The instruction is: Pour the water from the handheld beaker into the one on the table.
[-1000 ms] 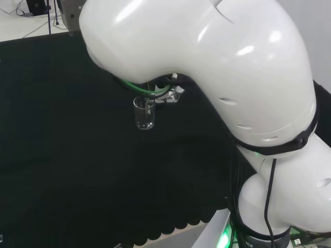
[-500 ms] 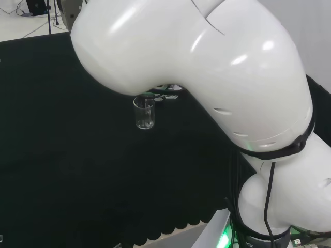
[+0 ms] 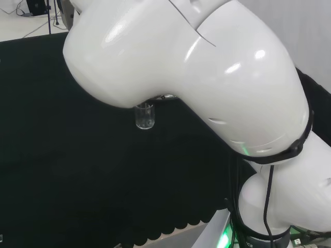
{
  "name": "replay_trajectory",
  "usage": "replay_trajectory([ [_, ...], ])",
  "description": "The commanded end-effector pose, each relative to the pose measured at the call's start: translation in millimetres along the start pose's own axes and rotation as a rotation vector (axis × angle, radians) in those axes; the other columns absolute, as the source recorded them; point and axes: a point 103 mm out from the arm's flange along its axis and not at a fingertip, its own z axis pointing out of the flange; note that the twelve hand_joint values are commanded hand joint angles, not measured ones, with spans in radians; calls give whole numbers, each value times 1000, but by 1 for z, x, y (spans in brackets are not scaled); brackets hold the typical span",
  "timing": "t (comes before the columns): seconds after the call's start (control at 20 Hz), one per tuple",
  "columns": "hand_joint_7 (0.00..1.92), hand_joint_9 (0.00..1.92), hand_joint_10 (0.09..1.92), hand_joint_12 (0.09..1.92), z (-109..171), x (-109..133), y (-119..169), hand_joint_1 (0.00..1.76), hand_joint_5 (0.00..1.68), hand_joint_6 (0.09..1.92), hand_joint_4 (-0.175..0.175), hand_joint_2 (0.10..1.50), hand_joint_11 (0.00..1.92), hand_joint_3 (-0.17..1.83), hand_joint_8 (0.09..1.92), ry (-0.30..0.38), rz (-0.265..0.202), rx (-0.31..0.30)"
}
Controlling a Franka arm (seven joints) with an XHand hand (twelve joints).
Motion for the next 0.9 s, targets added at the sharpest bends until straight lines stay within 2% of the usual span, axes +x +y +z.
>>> replay_trajectory([
  [0.05, 1476, 1578, 673, 721, -2, 3, 0, 1309, 1317, 364, -106, 1032, 1336, -175, 355, -27, -3, 13],
  [0.9, 1478, 1577, 674, 719, -10, 9, 1, 1309, 1317, 363, -107, 1032, 1337, -175, 352, -112, 5, 63],
])
